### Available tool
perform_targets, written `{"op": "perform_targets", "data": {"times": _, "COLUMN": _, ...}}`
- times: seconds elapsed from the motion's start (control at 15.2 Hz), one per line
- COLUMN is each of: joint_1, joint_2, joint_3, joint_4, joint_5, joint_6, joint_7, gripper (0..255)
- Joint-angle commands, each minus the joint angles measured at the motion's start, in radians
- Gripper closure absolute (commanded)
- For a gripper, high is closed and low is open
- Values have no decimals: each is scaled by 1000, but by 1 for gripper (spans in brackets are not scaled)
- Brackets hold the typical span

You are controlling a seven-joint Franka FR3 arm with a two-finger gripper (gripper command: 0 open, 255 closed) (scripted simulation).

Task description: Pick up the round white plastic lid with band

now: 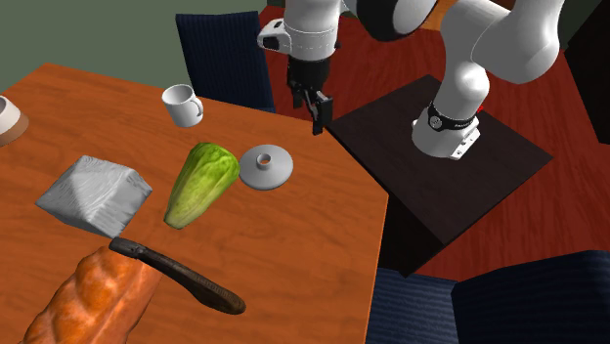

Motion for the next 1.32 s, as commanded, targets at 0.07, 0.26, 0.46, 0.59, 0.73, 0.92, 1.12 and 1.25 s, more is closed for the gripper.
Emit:
{"op": "perform_targets", "data": {"times": 0.07, "joint_1": -7, "joint_2": 113, "joint_3": -28, "joint_4": 35, "joint_5": 9, "joint_6": 72, "joint_7": -44, "gripper": 0}}
{"op": "perform_targets", "data": {"times": 0.26, "joint_1": -15, "joint_2": 230, "joint_3": -52, "joint_4": 73, "joint_5": 30, "joint_6": 142, "joint_7": -95, "gripper": 0}}
{"op": "perform_targets", "data": {"times": 0.46, "joint_1": -26, "joint_2": 349, "joint_3": -69, "joint_4": 124, "joint_5": 63, "joint_6": 201, "joint_7": -151, "gripper": 0}}
{"op": "perform_targets", "data": {"times": 0.59, "joint_1": -38, "joint_2": 430, "joint_3": -75, "joint_4": 163, "joint_5": 90, "joint_6": 235, "joint_7": -190, "gripper": 0}}
{"op": "perform_targets", "data": {"times": 0.73, "joint_1": -54, "joint_2": 510, "joint_3": -75, "joint_4": 208, "joint_5": 118, "joint_6": 263, "joint_7": -228, "gripper": 0}}
{"op": "perform_targets", "data": {"times": 0.92, "joint_1": -72, "joint_2": 585, "joint_3": -68, "joint_4": 247, "joint_5": 144, "joint_6": 294, "joint_7": -260, "gripper": 0}}
{"op": "perform_targets", "data": {"times": 1.12, "joint_1": -78, "joint_2": 621, "joint_3": -60, "joint_4": 247, "joint_5": 160, "joint_6": 329, "joint_7": -271, "gripper": 0}}
{"op": "perform_targets", "data": {"times": 1.25, "joint_1": -82, "joint_2": 646, "joint_3": -54, "joint_4": 249, "joint_5": 171, "joint_6": 352, "joint_7": -278, "gripper": 0}}
